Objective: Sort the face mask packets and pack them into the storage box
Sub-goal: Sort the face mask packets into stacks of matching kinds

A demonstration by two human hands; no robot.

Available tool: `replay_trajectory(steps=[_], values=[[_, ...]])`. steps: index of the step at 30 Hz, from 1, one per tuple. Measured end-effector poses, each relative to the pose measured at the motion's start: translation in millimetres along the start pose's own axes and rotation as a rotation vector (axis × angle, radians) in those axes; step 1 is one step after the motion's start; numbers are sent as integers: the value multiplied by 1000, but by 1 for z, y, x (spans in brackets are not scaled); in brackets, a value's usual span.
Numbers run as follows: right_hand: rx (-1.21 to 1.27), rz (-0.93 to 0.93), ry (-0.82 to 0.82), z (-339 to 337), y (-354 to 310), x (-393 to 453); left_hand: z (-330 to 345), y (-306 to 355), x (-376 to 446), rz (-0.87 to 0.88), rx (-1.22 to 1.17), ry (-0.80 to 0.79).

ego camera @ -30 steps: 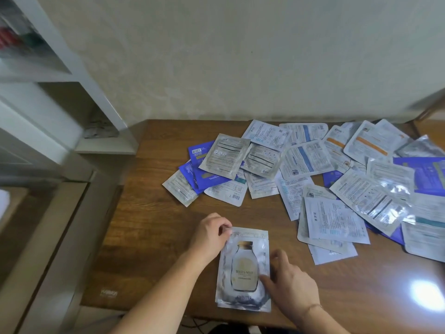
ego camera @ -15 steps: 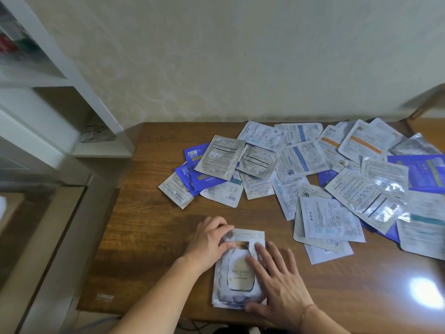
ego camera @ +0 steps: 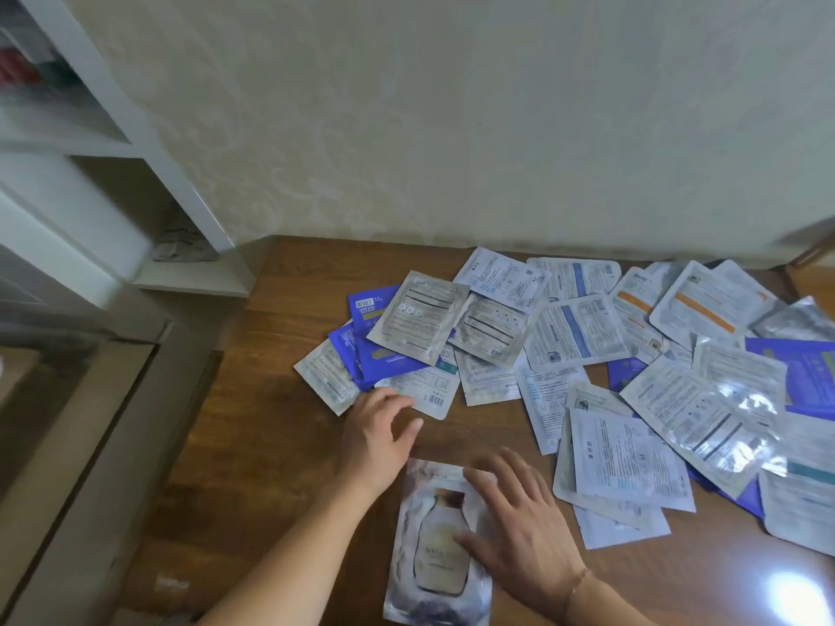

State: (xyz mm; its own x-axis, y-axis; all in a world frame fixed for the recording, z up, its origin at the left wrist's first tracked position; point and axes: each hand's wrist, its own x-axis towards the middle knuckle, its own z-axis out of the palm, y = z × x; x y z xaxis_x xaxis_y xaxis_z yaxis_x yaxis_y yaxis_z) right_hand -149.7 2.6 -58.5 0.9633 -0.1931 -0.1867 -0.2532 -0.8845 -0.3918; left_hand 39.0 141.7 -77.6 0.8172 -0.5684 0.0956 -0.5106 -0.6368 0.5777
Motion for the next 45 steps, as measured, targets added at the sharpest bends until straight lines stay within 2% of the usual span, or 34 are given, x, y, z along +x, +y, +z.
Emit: replay_trajectory(steps=[4,6,13,16,18,23,25,27,29,32,35,39,41,43,45], values=[[124,18,125,-20,8,58,-2,5,34,-104,62,97],[254,102,187,-33,4,91,-5,4,48,-118,92,100],[735,525,70,-60,-1,193,0,-1,82,-41,168,-108],[800,596,22,-63,1,212,7,-3,91,-20,237,-220],[821,606,-2,-63,4,216,13,-5,95,15,282,-228],[797,558,-55,-62,10,217,26,-7,95,90,252,-48],[680,484,-11,-60,15,212,27,-7,92,129,190,30],[470,321,157,-59,20,203,25,-7,89,186,113,106],[180,42,294,-56,29,194,19,-7,85,291,71,171],[-156,-288,260,-55,42,193,7,-5,76,479,25,257],[-198,-426,272,-49,48,193,-6,1,66,564,-1,314],[-139,-436,349,-44,43,180,-19,4,61,575,-55,381],[-50,-407,397,-48,36,172,-25,5,57,547,-155,393],[112,-312,438,-55,25,155,-28,5,48,400,-364,406],[374,-108,460,-70,14,132,-33,8,38,63,-643,373]])
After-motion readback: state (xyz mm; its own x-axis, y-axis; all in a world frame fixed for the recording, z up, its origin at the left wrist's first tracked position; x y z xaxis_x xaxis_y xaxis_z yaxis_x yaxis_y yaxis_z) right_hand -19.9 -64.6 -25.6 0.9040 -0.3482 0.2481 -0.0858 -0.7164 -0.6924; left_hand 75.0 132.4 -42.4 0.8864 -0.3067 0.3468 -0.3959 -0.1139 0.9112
